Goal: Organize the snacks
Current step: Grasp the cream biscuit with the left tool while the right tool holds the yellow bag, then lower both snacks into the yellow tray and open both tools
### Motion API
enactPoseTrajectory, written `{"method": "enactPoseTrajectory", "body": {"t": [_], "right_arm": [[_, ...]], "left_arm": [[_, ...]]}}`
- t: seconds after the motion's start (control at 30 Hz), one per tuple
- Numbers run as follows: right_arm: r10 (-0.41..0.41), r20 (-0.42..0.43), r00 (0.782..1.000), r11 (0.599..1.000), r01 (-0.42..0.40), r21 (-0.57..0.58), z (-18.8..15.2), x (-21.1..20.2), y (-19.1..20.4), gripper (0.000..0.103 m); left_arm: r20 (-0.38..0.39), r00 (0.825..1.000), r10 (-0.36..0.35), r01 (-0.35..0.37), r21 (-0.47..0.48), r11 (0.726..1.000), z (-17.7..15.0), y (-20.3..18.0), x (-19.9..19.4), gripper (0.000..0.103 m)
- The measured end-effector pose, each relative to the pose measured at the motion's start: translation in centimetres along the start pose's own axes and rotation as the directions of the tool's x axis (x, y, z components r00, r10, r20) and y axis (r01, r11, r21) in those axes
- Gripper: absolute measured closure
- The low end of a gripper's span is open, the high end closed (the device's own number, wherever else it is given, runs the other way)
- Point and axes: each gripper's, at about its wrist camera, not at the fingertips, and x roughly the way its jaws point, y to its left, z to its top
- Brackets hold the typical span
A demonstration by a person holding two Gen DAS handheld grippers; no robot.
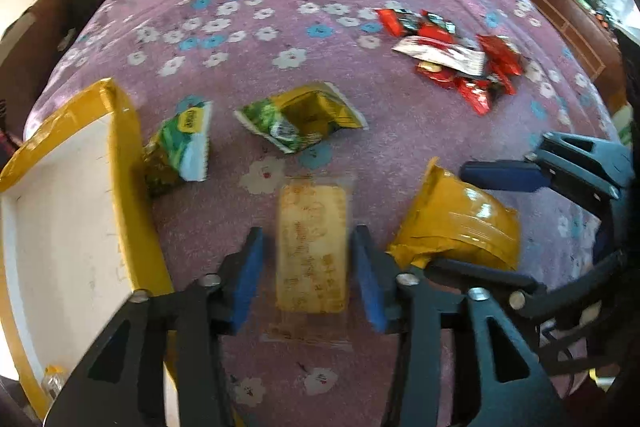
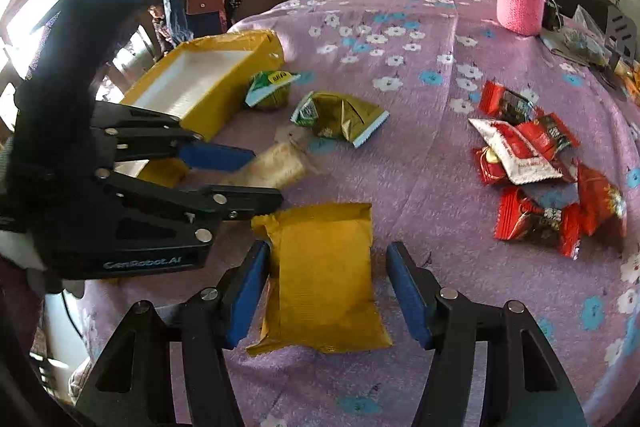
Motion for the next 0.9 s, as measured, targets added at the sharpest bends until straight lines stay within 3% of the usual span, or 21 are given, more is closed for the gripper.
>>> {"method": "enactPoseTrajectory", "body": {"t": [0.03,0.1,0.23,0.3,0.33,0.43,0.73,0.9], "right_arm": [[-0.011,0.0,1.0,1.0,0.011,-0.001,-0.1,0.0,0.1,0.042],[-0.019,-0.001,1.0,1.0,0.019,0.006,-0.3,-0.2,0.2,0.057],[-0.031,0.009,0.999,0.999,0.03,0.045,-0.9,-0.7,-0.2,0.058],[-0.039,0.012,0.999,0.997,0.038,0.065,-1.4,-1.3,-0.6,0.058],[-0.043,0.013,0.999,0.997,0.042,0.069,-1.7,-1.5,-0.6,0.058],[-0.051,0.027,0.998,0.995,0.048,0.092,-2.5,-2.7,-1.1,0.058],[-0.053,0.108,0.993,0.994,0.042,0.102,-2.7,-7.0,0.0,0.058],[0.003,0.145,0.989,0.998,-0.012,0.063,-0.4,-8.0,3.1,0.058]], "left_arm": [[0.002,1.0,0.02,-0.02,-0.01,1.0,0.0,0.1,0.1,0.043],[-0.004,1.0,0.028,-0.028,-0.033,0.999,-0.1,0.4,0.1,0.036],[-0.007,0.999,0.039,-0.039,-0.047,0.998,-0.5,0.5,0.0,0.032],[0.009,1.0,0.003,-0.002,-0.029,1.0,-0.7,0.1,-0.3,0.063],[0.02,0.999,-0.027,0.028,-0.018,0.999,-0.8,-0.3,-0.5,0.072],[0.052,0.998,0.035,-0.034,-0.003,0.999,-1.4,-1.2,-0.9,0.072],[0.197,0.98,-0.012,0.042,-0.149,0.988,-3.5,0.6,-6.0,0.072],[0.28,0.959,0.039,0.037,-0.263,0.964,-6.1,5.0,-10.2,0.072]]}}
